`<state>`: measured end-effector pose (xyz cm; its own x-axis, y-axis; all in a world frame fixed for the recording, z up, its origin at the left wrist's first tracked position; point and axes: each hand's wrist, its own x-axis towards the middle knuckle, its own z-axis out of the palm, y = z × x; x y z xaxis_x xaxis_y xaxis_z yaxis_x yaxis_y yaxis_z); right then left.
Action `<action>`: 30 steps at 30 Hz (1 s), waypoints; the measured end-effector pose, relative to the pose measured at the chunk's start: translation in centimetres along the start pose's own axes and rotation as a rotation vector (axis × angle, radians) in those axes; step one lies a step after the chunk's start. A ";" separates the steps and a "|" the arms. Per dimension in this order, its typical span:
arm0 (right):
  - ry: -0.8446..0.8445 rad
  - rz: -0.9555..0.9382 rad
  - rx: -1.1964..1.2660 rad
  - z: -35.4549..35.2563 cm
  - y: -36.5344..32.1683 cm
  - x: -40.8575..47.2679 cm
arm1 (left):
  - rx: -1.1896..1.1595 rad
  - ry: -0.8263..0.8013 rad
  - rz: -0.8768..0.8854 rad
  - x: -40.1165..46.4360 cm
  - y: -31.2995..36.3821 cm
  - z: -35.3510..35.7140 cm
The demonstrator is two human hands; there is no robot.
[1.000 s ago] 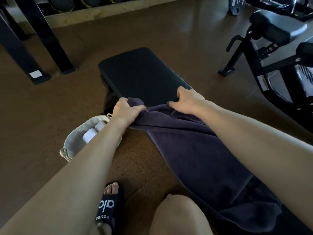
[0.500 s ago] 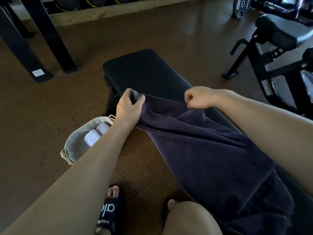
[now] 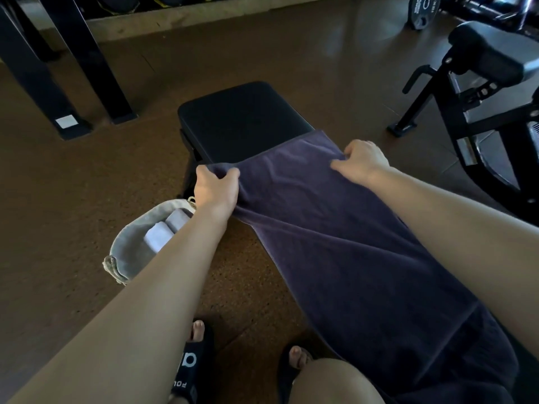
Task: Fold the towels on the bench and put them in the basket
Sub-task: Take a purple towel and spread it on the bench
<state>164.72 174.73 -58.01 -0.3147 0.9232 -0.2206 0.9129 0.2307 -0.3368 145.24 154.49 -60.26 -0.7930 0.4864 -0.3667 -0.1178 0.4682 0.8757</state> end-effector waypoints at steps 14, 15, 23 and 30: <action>0.215 -0.023 0.287 1.1 0.8 2.5 | 0.033 0.095 0.075 0.8 -1.3 -0.1; 0.240 -0.040 0.296 1.2 0.4 2.8 | 0.004 0.107 0.085 1.1 -1.2 -0.2; 0.130 -0.040 0.256 1.8 -1.8 5.5 | -0.043 0.151 -0.012 2.0 -1.5 0.5; 0.310 -0.129 0.401 2.1 -3.2 7.2 | -0.099 0.152 0.029 2.9 -1.3 -0.2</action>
<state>158.94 180.02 -60.44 -0.2709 0.9566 0.1072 0.6810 0.2692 -0.6810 142.96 155.16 -62.40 -0.8775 0.3779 -0.2952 -0.1456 0.3765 0.9149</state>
